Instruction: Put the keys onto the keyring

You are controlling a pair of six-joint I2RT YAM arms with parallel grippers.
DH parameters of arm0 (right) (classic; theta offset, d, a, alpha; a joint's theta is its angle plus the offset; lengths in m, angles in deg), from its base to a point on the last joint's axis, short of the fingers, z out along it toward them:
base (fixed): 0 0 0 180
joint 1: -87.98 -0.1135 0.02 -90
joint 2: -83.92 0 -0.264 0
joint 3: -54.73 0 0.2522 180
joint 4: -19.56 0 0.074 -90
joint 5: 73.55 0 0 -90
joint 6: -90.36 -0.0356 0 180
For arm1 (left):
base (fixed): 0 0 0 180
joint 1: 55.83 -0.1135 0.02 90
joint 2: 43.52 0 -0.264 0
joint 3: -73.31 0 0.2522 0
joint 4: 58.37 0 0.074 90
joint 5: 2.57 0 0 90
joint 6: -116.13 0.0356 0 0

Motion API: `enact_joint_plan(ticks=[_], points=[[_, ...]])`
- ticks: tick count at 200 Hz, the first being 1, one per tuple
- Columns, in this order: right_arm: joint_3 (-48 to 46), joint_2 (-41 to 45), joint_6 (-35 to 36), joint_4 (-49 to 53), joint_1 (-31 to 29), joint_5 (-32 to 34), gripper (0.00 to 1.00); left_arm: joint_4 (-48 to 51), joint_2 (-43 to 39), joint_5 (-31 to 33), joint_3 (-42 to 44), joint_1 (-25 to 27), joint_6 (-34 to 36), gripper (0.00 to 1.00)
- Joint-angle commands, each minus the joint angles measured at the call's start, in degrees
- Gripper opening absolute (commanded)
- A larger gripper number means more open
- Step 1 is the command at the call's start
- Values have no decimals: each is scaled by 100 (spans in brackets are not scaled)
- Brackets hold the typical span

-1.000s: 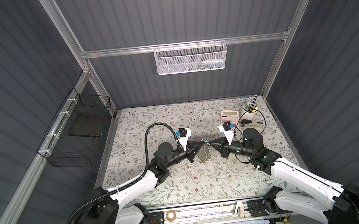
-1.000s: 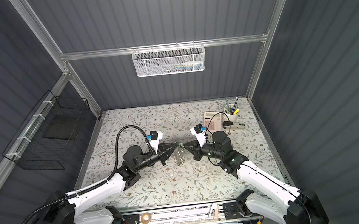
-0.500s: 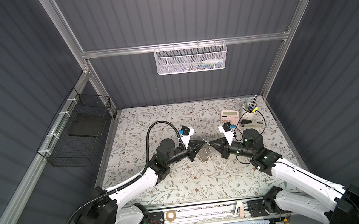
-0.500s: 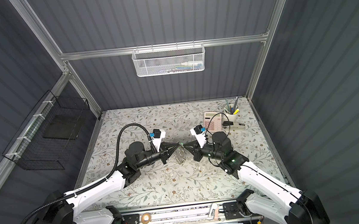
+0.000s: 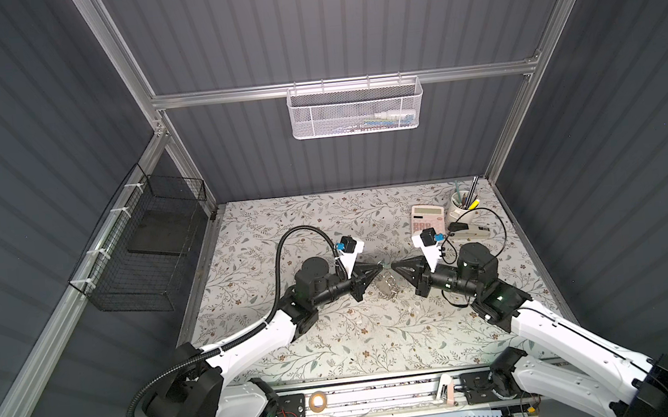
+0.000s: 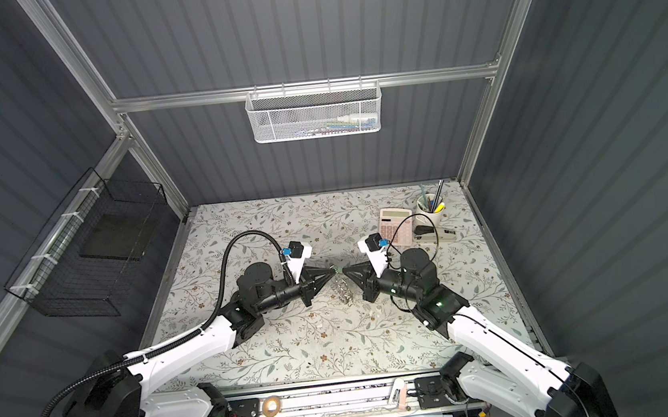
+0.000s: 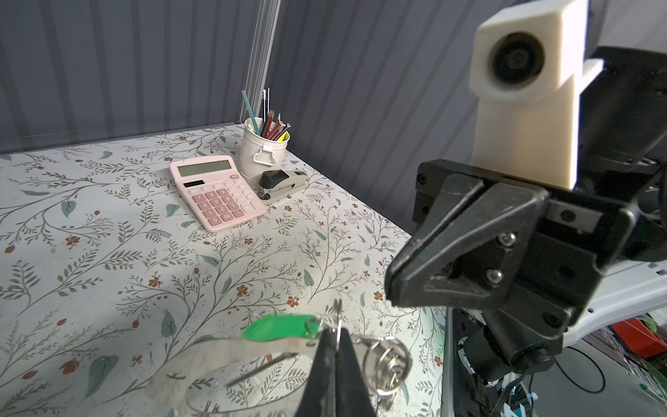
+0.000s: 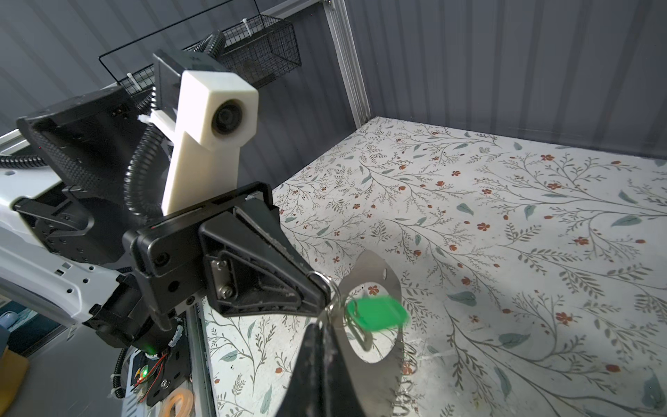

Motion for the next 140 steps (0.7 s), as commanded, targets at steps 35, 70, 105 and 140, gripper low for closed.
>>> enact_joint_plan(ticks=[35,70,105,140], points=[[-10,-18,64,-47,-31,198,3,65,-164,-73,-224,29,230,0],[101,-192,99,140,-33,387,20,85,-218,-65,-239,24,256,0],[168,-342,99,235,-42,494,35,7,-289,-68,-265,26,208,0],[274,-552,125,345,-63,559,37,154,-423,-24,-425,24,265,0]])
